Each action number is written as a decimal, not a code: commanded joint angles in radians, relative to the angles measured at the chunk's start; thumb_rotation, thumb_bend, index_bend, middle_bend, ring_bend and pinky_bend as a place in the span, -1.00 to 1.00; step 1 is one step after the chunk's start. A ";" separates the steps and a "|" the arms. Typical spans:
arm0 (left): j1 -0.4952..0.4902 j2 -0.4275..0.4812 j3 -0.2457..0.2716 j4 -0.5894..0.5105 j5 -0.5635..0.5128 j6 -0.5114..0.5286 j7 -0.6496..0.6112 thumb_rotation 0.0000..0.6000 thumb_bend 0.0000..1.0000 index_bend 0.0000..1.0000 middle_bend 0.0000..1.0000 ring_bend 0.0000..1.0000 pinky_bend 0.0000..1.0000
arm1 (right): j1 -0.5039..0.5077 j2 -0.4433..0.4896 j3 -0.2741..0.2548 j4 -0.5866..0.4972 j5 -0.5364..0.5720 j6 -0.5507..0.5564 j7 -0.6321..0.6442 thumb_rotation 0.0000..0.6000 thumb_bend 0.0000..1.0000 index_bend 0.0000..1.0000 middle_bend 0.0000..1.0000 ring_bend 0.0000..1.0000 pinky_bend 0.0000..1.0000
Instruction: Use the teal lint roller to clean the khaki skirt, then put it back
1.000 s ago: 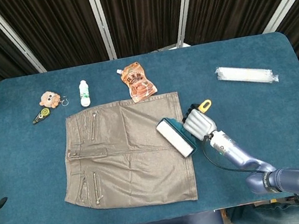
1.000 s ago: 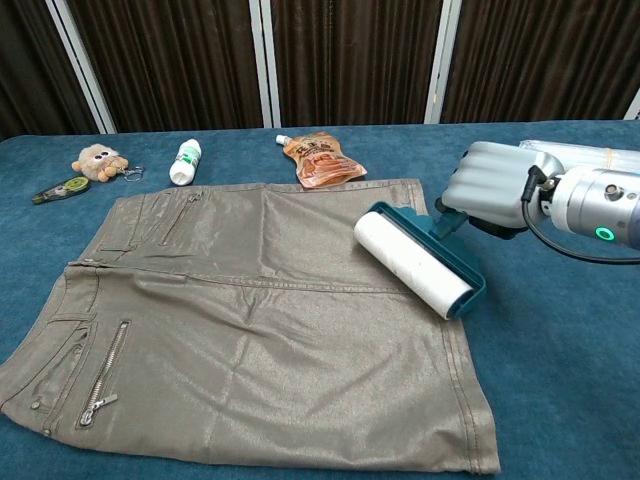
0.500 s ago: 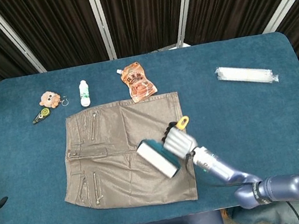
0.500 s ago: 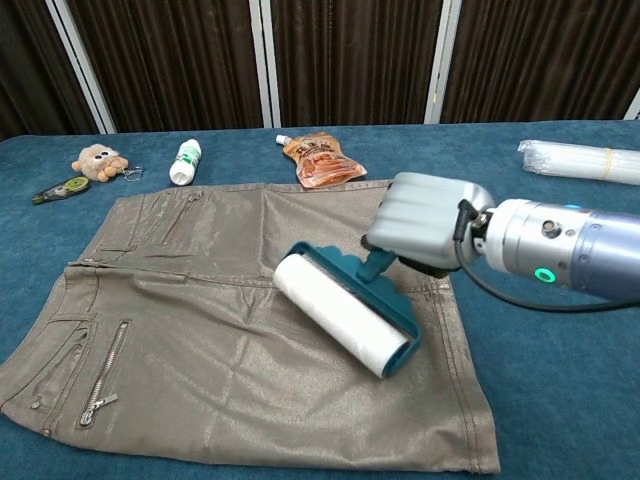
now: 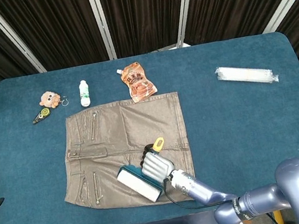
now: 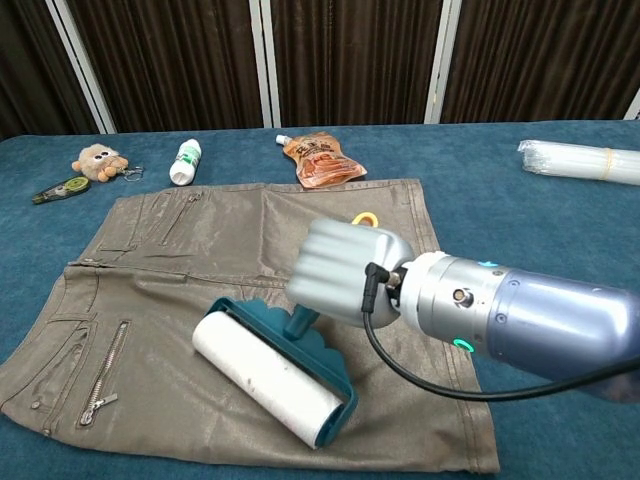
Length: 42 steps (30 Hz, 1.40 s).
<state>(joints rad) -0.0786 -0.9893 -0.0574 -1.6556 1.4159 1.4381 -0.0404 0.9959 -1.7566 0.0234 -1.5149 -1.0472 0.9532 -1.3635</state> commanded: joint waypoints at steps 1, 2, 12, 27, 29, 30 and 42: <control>-0.001 0.000 0.000 0.000 0.000 -0.001 0.000 1.00 -1.00 -1.00 -1.00 -1.00 -1.00 | -0.011 0.035 -0.015 0.029 0.010 0.023 0.007 1.00 1.00 -0.06 0.03 -0.20 -0.23; -0.001 0.000 0.000 -0.001 0.000 -0.001 0.000 1.00 -1.00 -1.00 -1.00 -1.00 -1.00 | -0.015 0.046 -0.018 0.040 0.010 0.027 0.013 1.00 1.00 -0.06 0.03 -0.20 -0.23; -0.002 -0.003 0.003 -0.017 0.012 0.006 0.022 1.00 -1.00 -1.00 -1.00 -1.00 -1.00 | -0.067 0.151 -0.037 0.162 0.031 0.026 0.132 1.00 1.00 -0.06 0.03 -0.20 -0.23; -0.009 -0.010 0.003 -0.021 0.008 -0.004 0.039 1.00 -1.00 -1.00 -1.00 -1.00 -1.00 | -0.033 0.098 -0.048 0.021 -0.033 0.018 0.066 1.00 1.00 -0.06 0.03 -0.19 -0.22; -0.008 -0.008 0.003 -0.018 0.007 -0.003 0.033 1.00 -1.00 -1.00 -1.00 -1.00 -1.00 | -0.023 0.077 -0.042 -0.003 -0.020 0.020 0.032 1.00 1.00 -0.06 0.03 -0.19 -0.22; -0.007 -0.007 0.002 -0.017 0.006 -0.002 0.030 1.00 -1.00 -1.00 -1.00 -1.00 -1.00 | -0.016 0.066 -0.039 -0.014 -0.016 0.020 0.016 1.00 1.00 -0.06 0.03 -0.19 -0.22; -0.001 0.004 0.000 -0.001 -0.001 0.000 -0.009 1.00 -1.00 -1.00 -1.00 -1.00 -1.00 | 0.032 -0.029 -0.036 -0.043 0.020 0.028 -0.094 1.00 1.00 -0.06 0.03 -0.19 -0.22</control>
<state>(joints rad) -0.0799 -0.9852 -0.0571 -1.6567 1.4149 1.4376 -0.0490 1.0273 -1.7842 -0.0119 -1.5591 -1.0278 0.9801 -1.4568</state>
